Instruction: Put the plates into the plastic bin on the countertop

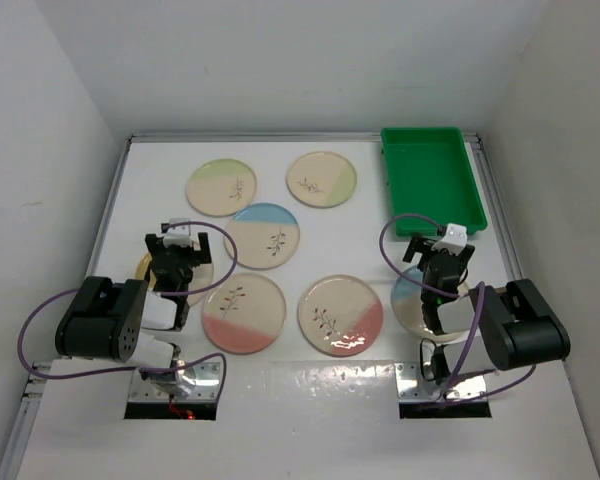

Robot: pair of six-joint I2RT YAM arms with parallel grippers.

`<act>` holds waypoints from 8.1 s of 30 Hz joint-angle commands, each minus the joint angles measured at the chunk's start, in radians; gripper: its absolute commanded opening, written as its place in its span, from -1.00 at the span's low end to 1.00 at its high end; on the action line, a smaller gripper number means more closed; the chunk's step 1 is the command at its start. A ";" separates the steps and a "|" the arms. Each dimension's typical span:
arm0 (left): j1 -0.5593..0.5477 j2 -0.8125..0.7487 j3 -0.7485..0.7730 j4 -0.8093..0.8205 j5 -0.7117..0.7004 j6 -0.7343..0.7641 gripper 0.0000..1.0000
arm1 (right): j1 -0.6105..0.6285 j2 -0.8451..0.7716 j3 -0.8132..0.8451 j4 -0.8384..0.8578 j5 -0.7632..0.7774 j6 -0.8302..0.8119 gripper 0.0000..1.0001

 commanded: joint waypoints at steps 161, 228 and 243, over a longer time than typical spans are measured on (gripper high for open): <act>-0.131 0.715 1.632 -1.984 0.639 0.258 -1.00 | 0.057 0.337 1.194 -1.399 -0.929 0.130 0.99; 0.233 0.759 1.825 -1.829 0.410 0.078 0.49 | -0.366 0.404 0.809 -0.515 -0.468 1.144 -1.00; 0.233 0.883 1.844 -1.829 0.403 0.078 0.49 | -0.354 0.453 1.024 -0.985 -0.398 0.950 0.03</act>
